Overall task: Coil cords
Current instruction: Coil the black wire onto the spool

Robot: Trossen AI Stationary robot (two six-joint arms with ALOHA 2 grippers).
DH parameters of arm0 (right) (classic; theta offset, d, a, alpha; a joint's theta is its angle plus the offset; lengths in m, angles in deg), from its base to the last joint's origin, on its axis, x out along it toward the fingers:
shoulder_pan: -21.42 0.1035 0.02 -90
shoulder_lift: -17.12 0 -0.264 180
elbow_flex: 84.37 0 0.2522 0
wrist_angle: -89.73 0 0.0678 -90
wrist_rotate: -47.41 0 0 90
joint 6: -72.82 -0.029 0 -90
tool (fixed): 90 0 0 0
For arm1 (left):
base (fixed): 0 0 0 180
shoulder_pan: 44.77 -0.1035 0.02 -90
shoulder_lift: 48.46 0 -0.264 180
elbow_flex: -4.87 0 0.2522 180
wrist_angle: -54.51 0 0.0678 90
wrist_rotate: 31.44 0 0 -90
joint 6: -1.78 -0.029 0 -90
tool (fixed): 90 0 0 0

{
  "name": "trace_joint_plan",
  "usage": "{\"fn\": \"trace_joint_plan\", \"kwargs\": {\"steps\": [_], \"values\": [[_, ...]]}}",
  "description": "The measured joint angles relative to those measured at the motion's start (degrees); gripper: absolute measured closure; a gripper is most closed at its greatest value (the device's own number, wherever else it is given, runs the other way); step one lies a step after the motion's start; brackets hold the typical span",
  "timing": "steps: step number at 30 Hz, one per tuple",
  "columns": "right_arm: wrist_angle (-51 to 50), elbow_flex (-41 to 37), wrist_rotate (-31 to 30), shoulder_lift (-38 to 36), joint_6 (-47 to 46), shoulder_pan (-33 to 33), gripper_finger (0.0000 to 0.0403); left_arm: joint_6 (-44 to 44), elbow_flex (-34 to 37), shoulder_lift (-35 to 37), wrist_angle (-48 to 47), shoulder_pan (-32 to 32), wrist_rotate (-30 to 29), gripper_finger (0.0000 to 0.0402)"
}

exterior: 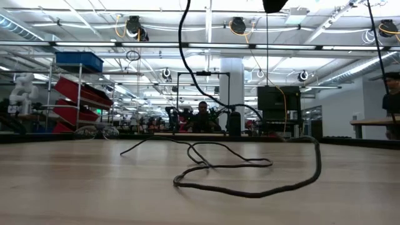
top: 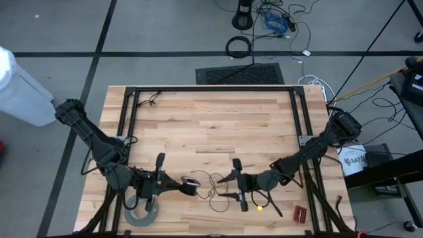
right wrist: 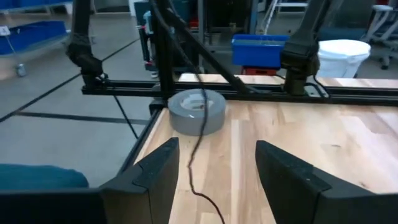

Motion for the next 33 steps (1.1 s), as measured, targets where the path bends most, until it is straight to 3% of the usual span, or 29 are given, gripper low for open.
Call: {"fn": "trace_joint_plan", "kwargs": {"steps": [7,15,33], "values": [[-1.31,0.04,2.38,0.0,4.36,-1.75,0.0204,-0.87,0.0,-0.02,-0.01,0.06,0.0,0.04],[-1.61,0.04,9.6,0.0,1.12,-3.46,0.0204,-0.51,0.0,-0.02,-0.1,0.39,-0.02,0.04],[-1.41,0.04,10.07,0.0,1.18,-3.42,0.0204,-0.97,0.0,-0.02,0.02,0.5,-1.93,0.04]]}}
